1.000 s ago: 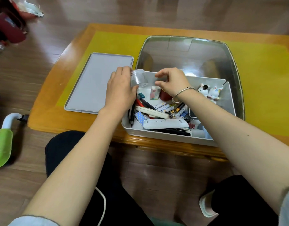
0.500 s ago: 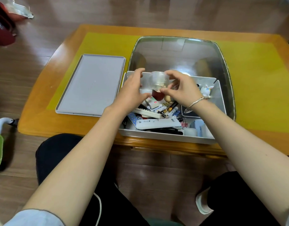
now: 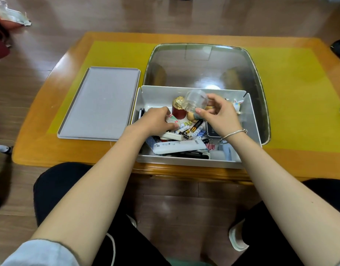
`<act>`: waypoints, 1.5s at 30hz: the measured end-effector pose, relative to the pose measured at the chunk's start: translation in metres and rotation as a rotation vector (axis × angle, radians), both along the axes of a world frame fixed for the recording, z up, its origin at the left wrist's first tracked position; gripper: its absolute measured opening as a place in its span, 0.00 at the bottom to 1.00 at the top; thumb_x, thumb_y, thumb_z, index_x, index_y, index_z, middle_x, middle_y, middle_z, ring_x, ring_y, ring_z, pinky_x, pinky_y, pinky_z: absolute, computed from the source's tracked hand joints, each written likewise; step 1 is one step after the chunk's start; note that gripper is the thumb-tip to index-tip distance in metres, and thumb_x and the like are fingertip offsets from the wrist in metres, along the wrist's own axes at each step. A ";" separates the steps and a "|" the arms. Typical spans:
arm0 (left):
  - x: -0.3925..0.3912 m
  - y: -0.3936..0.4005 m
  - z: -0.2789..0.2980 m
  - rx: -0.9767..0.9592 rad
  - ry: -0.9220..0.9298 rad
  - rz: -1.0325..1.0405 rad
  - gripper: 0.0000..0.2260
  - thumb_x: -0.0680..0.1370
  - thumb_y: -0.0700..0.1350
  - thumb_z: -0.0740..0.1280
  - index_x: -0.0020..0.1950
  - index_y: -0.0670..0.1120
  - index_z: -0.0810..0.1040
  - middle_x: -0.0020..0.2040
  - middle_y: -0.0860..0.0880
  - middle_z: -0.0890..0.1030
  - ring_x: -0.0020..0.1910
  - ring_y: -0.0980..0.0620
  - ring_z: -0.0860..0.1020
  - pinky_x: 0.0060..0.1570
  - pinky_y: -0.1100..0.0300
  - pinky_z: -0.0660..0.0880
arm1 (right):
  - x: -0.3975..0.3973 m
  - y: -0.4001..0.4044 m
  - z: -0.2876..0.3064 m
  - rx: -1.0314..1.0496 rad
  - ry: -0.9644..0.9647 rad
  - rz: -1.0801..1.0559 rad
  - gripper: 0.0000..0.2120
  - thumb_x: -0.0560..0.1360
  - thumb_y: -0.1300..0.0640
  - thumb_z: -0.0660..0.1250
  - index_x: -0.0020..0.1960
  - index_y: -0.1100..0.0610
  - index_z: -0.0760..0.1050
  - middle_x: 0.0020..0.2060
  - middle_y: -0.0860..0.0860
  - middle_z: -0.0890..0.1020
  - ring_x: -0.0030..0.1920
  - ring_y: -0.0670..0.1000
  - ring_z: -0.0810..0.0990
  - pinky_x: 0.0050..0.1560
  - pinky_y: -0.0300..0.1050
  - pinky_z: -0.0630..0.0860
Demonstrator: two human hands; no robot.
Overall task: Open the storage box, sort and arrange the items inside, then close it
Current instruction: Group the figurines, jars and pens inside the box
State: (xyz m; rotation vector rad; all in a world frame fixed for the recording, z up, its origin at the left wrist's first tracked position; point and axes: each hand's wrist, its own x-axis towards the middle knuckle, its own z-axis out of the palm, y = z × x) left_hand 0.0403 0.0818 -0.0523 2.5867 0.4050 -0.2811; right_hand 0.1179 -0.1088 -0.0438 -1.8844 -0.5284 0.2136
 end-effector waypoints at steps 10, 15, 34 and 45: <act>0.001 -0.001 0.003 0.126 -0.124 -0.038 0.16 0.78 0.39 0.64 0.66 0.39 0.69 0.71 0.39 0.64 0.65 0.38 0.70 0.64 0.48 0.68 | -0.005 0.001 -0.004 0.005 0.036 -0.051 0.19 0.71 0.59 0.72 0.60 0.58 0.75 0.46 0.49 0.81 0.30 0.41 0.74 0.43 0.37 0.78; -0.010 -0.011 -0.003 0.103 -0.047 0.004 0.22 0.81 0.57 0.56 0.65 0.42 0.73 0.69 0.40 0.67 0.65 0.39 0.70 0.65 0.47 0.67 | -0.003 0.000 -0.010 0.020 0.032 -0.091 0.19 0.70 0.60 0.73 0.59 0.56 0.74 0.44 0.45 0.79 0.28 0.37 0.75 0.39 0.30 0.75; -0.013 -0.030 -0.006 0.288 0.119 -0.054 0.40 0.74 0.73 0.43 0.76 0.48 0.60 0.75 0.40 0.61 0.74 0.39 0.58 0.70 0.44 0.55 | -0.002 -0.004 -0.016 0.051 -0.011 -0.138 0.16 0.70 0.60 0.73 0.54 0.49 0.72 0.40 0.42 0.79 0.33 0.43 0.78 0.45 0.37 0.78; -0.011 -0.036 -0.014 0.308 0.175 -0.051 0.47 0.70 0.76 0.40 0.77 0.45 0.60 0.78 0.43 0.53 0.76 0.45 0.56 0.70 0.42 0.54 | -0.002 -0.003 -0.016 0.002 -0.037 -0.147 0.16 0.70 0.60 0.73 0.56 0.53 0.74 0.36 0.43 0.79 0.35 0.46 0.79 0.45 0.40 0.79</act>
